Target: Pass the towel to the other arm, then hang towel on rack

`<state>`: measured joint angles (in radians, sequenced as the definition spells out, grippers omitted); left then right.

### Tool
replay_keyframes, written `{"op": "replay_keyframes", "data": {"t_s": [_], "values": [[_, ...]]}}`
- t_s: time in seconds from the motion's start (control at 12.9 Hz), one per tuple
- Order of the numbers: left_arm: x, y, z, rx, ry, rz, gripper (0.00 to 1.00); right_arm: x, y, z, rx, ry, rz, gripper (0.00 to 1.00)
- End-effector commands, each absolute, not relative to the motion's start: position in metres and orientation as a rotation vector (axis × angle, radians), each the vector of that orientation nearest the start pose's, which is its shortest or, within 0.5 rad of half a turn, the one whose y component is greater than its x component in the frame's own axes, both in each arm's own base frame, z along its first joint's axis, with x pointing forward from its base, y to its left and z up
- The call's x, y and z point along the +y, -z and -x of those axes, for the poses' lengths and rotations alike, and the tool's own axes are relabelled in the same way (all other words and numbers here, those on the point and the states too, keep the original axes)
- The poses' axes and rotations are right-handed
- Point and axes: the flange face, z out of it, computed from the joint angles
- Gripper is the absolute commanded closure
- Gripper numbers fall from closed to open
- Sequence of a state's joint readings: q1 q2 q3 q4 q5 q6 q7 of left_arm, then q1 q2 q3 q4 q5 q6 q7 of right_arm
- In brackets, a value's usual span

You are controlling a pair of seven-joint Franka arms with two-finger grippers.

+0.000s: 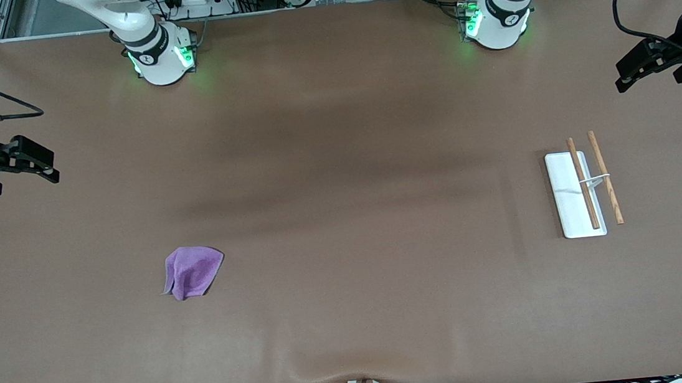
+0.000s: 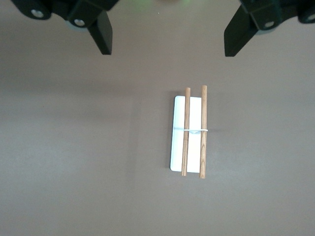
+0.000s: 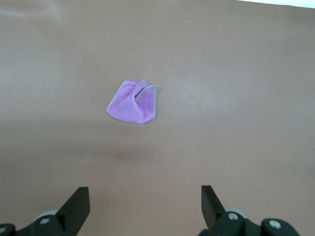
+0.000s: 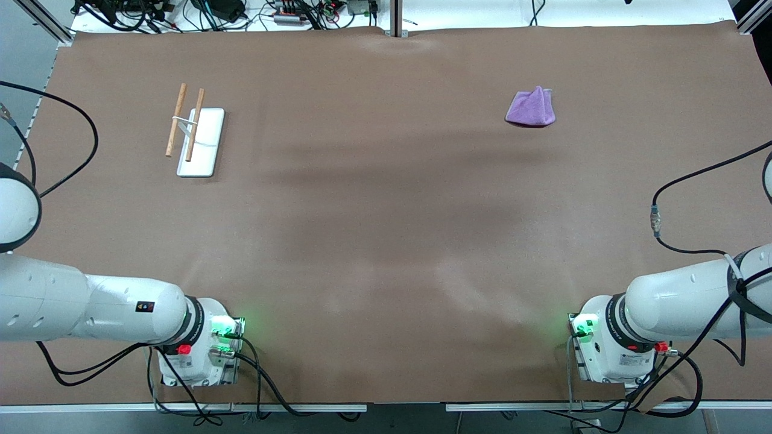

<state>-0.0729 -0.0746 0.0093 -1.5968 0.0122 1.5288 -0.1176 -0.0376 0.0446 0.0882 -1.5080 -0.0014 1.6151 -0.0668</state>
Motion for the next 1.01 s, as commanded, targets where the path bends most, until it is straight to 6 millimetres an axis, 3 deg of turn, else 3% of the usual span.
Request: {"op": "replay_keyframes", "data": {"t_s": [0.0, 0.62, 0.7, 0.78, 0.93], "values": [[-0.029, -0.653, -0.526, -0.060, 0.028, 3.111, 0.00, 0.028, -0.638, -0.575, -0.200, 0.092, 3.152, 0.00], [-0.031, -0.654, -0.527, -0.050, 0.030, 3.112, 0.00, 0.019, -0.631, -0.580, -0.181, 0.082, 3.155, 0.00], [-0.030, -0.653, -0.527, -0.050, 0.028, 3.112, 0.00, 0.016, -0.623, -0.585, -0.174, 0.073, 3.155, 0.00], [-0.030, -0.653, -0.527, -0.053, 0.028, 3.112, 0.00, 0.015, -0.602, -0.598, -0.176, 0.042, 3.158, 0.00], [-0.033, -0.653, -0.527, -0.043, 0.028, 3.112, 0.00, 0.012, -0.590, -0.605, -0.196, 0.023, 3.207, 0.00]]}}
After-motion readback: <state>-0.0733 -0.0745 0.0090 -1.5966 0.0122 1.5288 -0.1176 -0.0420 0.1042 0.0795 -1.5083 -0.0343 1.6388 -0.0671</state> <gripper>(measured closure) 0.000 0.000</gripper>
